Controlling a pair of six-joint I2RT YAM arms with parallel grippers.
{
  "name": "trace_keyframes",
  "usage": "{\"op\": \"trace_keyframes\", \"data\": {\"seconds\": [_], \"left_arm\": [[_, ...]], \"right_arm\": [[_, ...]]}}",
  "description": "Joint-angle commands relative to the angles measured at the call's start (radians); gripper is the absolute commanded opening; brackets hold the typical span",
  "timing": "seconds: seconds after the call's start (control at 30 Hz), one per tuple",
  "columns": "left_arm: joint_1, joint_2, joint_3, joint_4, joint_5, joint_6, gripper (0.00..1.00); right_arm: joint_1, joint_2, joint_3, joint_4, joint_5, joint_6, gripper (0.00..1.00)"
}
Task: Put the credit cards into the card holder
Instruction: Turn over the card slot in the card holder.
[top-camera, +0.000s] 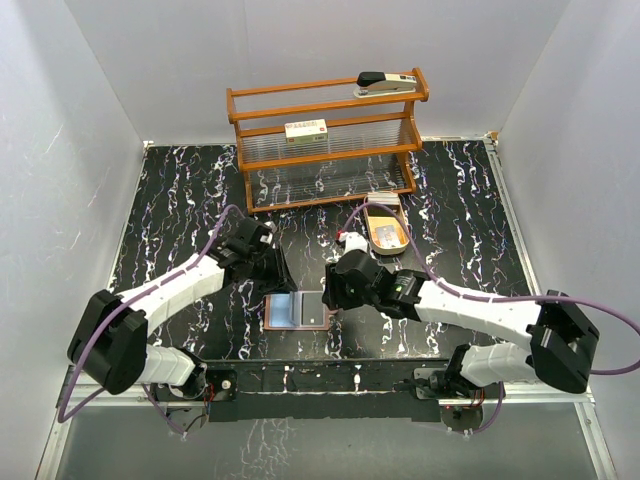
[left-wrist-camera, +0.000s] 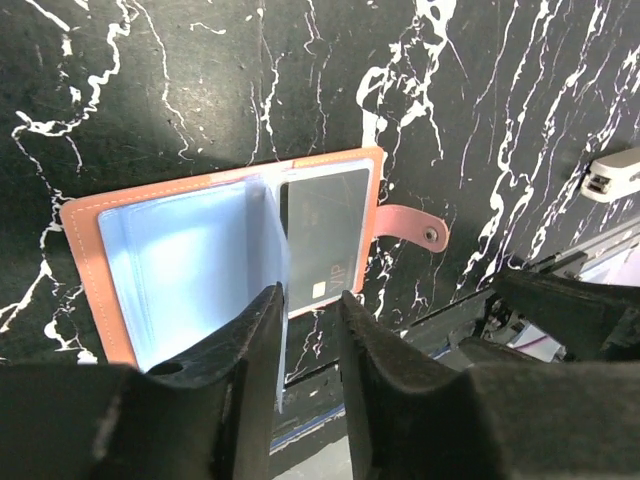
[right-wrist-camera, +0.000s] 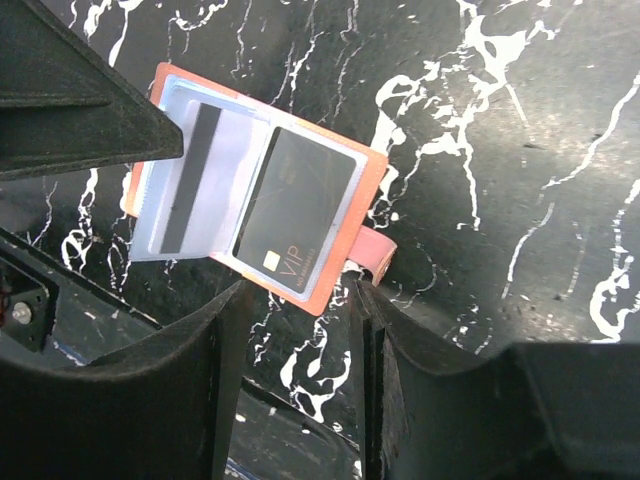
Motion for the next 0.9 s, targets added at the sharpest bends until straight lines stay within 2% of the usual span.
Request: {"op": "trace_keyframes", "data": {"seconds": [0.0,0.3,0.43,0.57,0.73,0.87], "left_arm": [[-0.008,-0.001,0.027,-0.019,0.067,-0.003,0.33],[-0.059,0.025,-0.061,0.234,0.216,-0.133,0.42],[-0.080,0.025,-0.077,0.314,0.238,-0.179,0.45],[-0.080,0.015,-0.070,0.267,0.166,-0.154,0.49],[-0.078,-0.033,-0.046,0.139,0.034,-0.110,0.54],[-0.050,-0.076,-0.059,0.101,0.028,-0.077,0.57]], "right_arm": [[0.003,-0.050,0.059,-0.046,0.094,-0.035,0.42],[0.003,-0.139,0.075,-0.073,0.155,-0.039,0.46],[0.001,-0.172,0.080,-0.073,0.214,-0.063,0.48],[0.001,-0.182,0.090,-0.055,0.283,-0.106,0.48],[-0.008,-0.137,0.108,0.008,0.399,-0.301,0.50],[-0.066,-0.044,0.193,-0.020,0.450,-0.397,0.53]]}}
